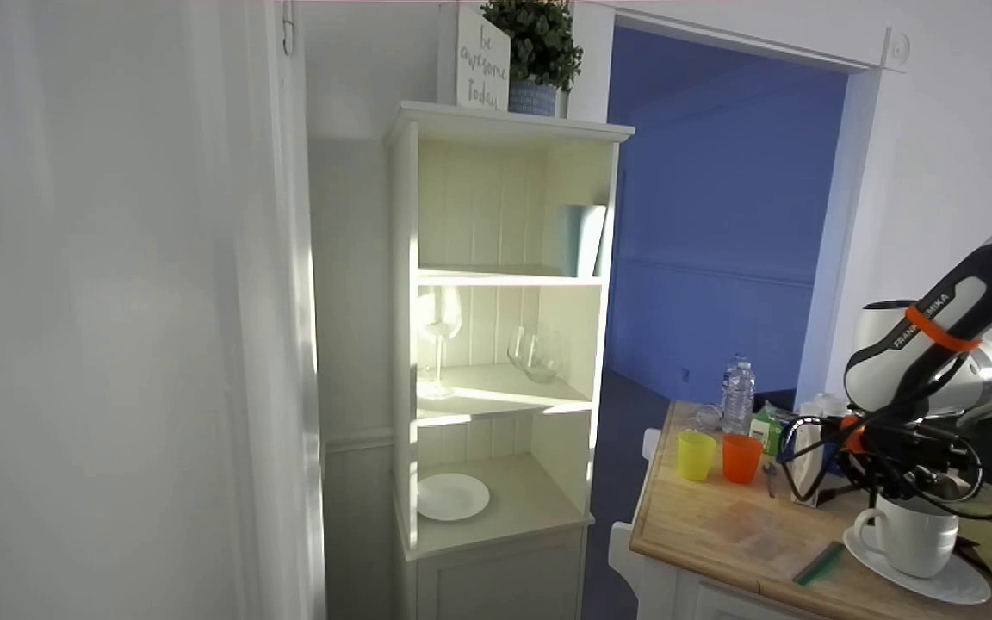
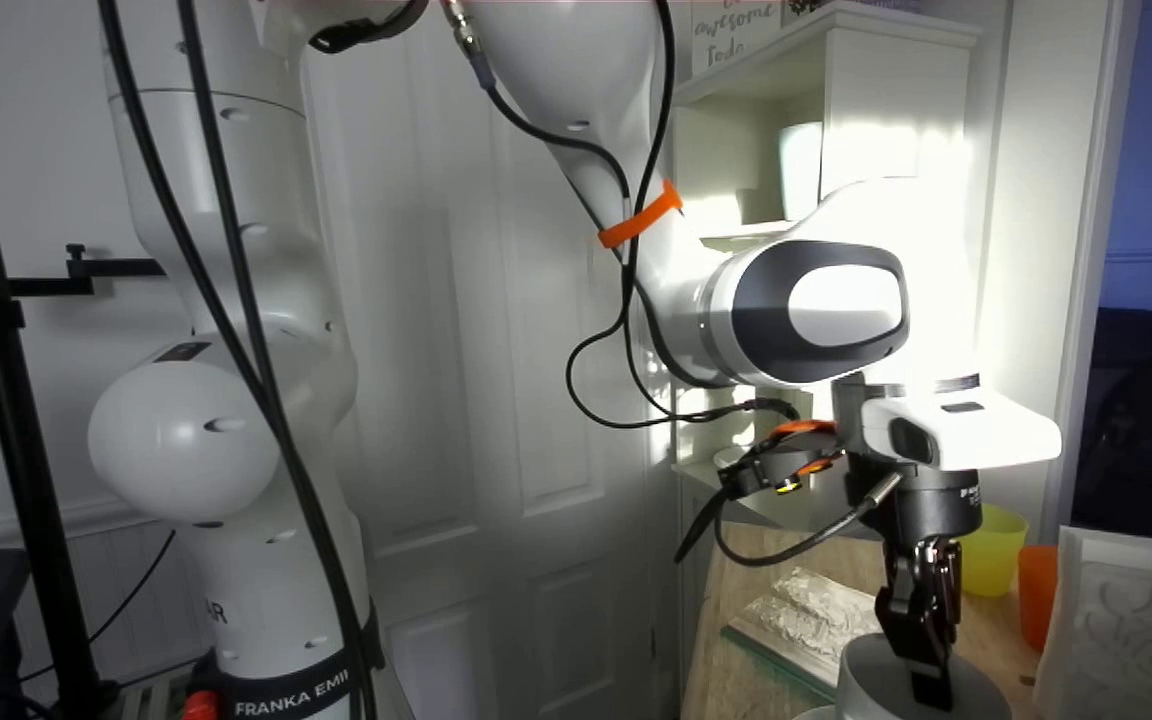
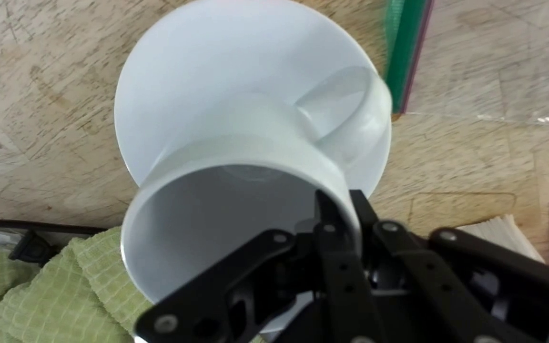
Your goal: Put the white cup on the white plate
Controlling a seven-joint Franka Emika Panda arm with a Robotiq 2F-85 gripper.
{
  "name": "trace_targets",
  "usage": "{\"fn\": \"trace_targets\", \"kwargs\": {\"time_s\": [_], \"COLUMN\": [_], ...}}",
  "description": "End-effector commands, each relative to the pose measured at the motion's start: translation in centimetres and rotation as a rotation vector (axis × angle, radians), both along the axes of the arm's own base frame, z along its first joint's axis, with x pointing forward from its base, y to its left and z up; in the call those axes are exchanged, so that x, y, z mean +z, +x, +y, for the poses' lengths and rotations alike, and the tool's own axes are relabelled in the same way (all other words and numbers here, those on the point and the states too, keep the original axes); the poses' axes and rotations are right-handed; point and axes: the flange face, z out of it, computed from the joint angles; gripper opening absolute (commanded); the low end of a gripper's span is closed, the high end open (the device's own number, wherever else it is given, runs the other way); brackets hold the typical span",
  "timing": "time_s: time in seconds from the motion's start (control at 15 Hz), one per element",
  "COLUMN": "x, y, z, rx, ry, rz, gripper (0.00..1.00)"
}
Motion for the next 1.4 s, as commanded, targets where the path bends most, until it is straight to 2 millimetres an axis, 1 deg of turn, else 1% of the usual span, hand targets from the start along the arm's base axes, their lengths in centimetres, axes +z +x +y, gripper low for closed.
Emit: {"fn": "trace_targets", "kwargs": {"time_s": [0.0, 0.07, 0.4, 0.53, 0.6, 0.67, 0.8, 0.87, 1.13, 1.33], "x": [0.6, 0.7, 1.6, 2.3, 3.0, 3.7, 5.8, 7.2, 13.6, 18.5], "y": [0.4, 0.4, 0.3, -0.2, -0.6, -1.0, -1.9, -2.3, -4.1, -4.7], "z": [-0.3, -0.3, -0.9, -1.1, -1.4, -1.7, -2.4, -2.7, -3.6, -3.4], "rx": [-0.011, -0.012, -0.015, -0.004, 0.011, 0.027, 0.085, 0.128, 0.362, 0.5], "ry": [-0.016, -0.016, -0.021, -0.016, -0.015, -0.013, -0.026, -0.033, -0.097, -0.18], "rz": [-0.013, -0.015, -0.026, -0.024, -0.017, -0.011, -0.003, -0.009, 0.0, -0.082], "gripper": [0.36, 0.41, 0.76, 0.9, 0.96, 0.99, 1.0, 1.0, 1.0, 1.0]}}
